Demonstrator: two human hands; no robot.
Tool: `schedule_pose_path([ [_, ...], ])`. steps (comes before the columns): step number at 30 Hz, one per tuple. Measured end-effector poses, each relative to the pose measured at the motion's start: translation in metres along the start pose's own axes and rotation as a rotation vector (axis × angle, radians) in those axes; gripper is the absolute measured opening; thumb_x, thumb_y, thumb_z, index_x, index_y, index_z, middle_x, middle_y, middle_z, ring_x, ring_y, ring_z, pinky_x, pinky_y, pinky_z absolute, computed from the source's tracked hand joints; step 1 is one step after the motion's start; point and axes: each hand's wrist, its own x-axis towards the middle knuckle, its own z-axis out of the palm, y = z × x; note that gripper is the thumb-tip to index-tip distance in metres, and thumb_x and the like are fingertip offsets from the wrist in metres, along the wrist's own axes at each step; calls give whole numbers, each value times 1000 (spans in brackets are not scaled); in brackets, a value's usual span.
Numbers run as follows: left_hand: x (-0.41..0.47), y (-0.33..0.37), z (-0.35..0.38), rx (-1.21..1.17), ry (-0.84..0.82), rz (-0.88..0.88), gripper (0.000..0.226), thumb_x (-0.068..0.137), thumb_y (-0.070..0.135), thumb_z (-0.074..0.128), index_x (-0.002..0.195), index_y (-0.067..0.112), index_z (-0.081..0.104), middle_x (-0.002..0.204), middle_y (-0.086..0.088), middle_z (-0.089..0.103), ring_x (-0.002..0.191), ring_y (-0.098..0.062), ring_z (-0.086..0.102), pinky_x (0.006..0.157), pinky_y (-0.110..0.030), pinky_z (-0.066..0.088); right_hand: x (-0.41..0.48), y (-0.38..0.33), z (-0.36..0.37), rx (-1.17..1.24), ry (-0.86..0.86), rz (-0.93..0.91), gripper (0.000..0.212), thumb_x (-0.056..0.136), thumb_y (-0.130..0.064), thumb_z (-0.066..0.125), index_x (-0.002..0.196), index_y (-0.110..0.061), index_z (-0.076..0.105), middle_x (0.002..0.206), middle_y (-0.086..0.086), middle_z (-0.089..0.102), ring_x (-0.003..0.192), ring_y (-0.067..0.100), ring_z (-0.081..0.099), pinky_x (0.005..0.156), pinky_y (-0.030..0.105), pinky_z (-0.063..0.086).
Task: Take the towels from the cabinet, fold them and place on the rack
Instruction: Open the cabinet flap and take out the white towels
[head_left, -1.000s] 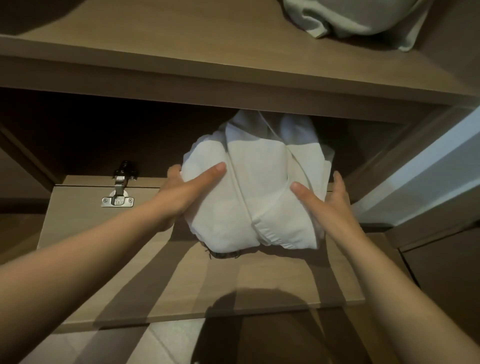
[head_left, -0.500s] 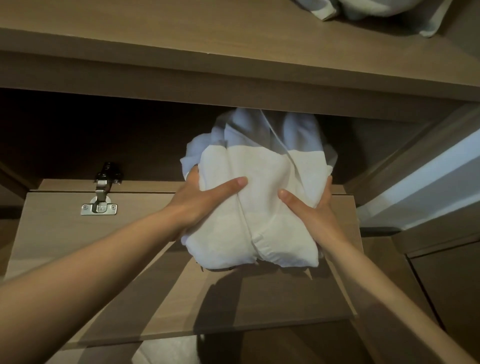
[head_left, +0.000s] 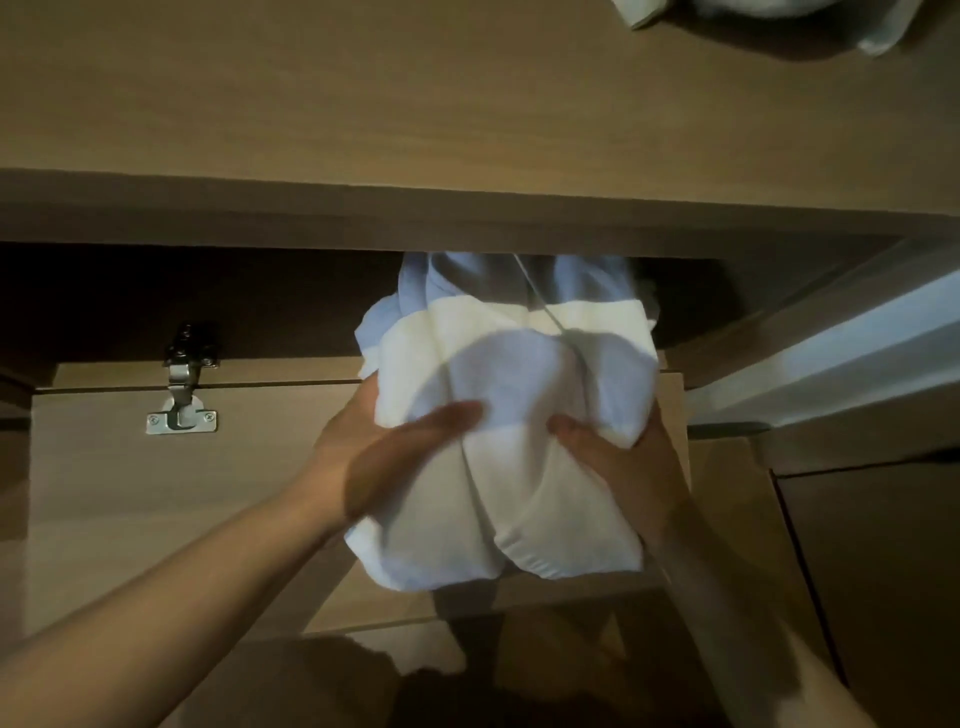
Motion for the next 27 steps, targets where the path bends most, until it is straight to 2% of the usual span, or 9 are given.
schedule_pose_path([
  [4,-44,14,-14,67,13,50,53,46,89,64,92,78,39,87,37,59,79,5,53,61,-17,38,-40,-16,-14,-88,51,155,133,27,-84,76,143,-34,34,136,-3,51,117,17,54,89,38,49],
  [7,-84,34,-20,95,-36,66,63,48,90,62,106,71,44,97,43,59,83,8,62,62,-14,42,-76,-38,-27,-78,33,209,125,39,-72,80,147,-37,26,136,-3,50,109,14,55,79,32,45],
  [10,-132,63,-23,36,-34,-11,73,47,86,66,114,58,52,99,30,66,87,4,63,64,-15,43,-116,-70,-46,-68,16,261,123,41,-72,84,146,-39,29,134,-5,53,117,21,56,92,44,50],
  [15,-220,112,-24,-24,-14,-169,73,37,87,68,102,58,51,98,30,62,86,6,57,61,-13,41,-190,-140,-85,-34,-40,300,102,45,-71,84,133,-47,36,125,-17,55,104,0,57,82,28,51],
  [18,-275,148,-25,-38,-4,-237,75,32,86,71,99,59,49,101,27,60,90,4,55,64,-17,41,-239,-184,-110,-12,-46,338,104,42,-72,84,134,-50,39,127,-18,54,111,3,56,93,37,50],
  [20,-312,176,-27,-47,-14,-271,74,32,85,72,97,58,49,101,25,60,90,2,55,64,-19,42,-269,-217,-131,4,-48,333,85,47,-67,86,118,-61,41,117,-28,54,99,-10,57,80,21,49],
  [22,-347,204,-29,-51,-14,-298,77,33,83,73,101,54,51,101,22,61,89,-1,56,65,-21,43,-295,-253,-155,27,-82,350,77,48,-62,89,111,-51,47,115,-22,58,99,-6,62,70,10,47],
  [25,-399,249,-31,-63,-54,-305,87,35,83,75,112,51,50,105,18,64,94,-6,60,68,-25,46,-336,-305,-188,24,-72,392,101,41,-67,88,129,-40,47,123,-13,59,117,16,58,94,34,52],
  [27,-434,280,-34,-60,-63,-297,87,36,83,75,112,51,48,104,18,63,92,-4,58,65,-23,44,-359,-342,-207,-1,-35,403,114,37,-70,87,138,-40,42,129,-13,57,118,17,56,103,48,45],
])
